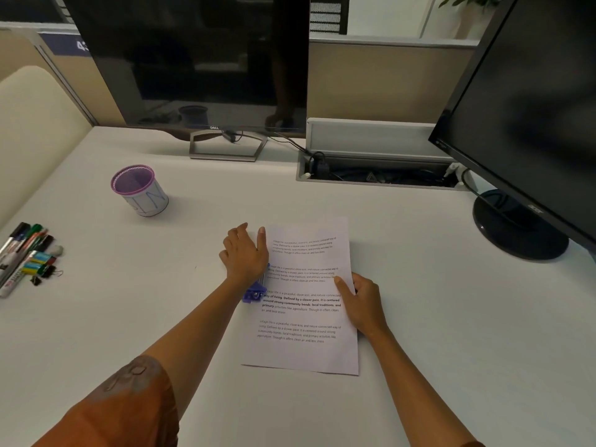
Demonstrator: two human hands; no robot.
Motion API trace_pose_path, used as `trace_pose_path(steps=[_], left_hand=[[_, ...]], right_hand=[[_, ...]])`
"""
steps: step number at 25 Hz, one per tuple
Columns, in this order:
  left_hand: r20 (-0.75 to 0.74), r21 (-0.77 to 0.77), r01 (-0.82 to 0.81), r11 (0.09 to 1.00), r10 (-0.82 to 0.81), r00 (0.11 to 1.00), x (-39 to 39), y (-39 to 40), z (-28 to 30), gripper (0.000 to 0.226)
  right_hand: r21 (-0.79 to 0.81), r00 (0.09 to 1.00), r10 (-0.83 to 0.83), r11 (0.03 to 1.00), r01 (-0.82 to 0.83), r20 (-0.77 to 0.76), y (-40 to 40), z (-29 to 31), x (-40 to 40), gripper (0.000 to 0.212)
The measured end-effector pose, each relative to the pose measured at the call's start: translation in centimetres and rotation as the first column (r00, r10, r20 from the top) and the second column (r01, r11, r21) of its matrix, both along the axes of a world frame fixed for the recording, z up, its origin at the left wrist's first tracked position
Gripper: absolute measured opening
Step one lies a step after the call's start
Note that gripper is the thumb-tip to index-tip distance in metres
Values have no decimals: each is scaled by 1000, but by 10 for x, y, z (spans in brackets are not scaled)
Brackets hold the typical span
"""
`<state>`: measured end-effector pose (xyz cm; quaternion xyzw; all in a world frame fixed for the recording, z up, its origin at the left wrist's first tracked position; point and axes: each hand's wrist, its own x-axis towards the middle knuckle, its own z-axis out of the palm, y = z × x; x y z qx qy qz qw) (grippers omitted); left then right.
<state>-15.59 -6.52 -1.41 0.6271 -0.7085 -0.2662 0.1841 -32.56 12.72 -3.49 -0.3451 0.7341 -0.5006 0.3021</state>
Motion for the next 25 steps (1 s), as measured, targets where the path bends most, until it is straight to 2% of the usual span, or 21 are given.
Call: trace_pose_path(steps=[10, 20, 25], left_hand=[[81, -68, 44, 997, -38, 996, 0, 4, -7, 63], [47, -75, 54, 996, -51, 998, 4, 2, -8, 62], [78, -96, 95, 991, -88, 993, 8, 0, -13, 62]], right_hand=[[-15, 1000, -25, 1000, 24, -16, 0, -2, 1, 18], [-20, 1000, -28, 999, 28, 8, 0, -3, 3, 17], [-32, 999, -31, 999, 31, 13, 0, -8, 1, 20]])
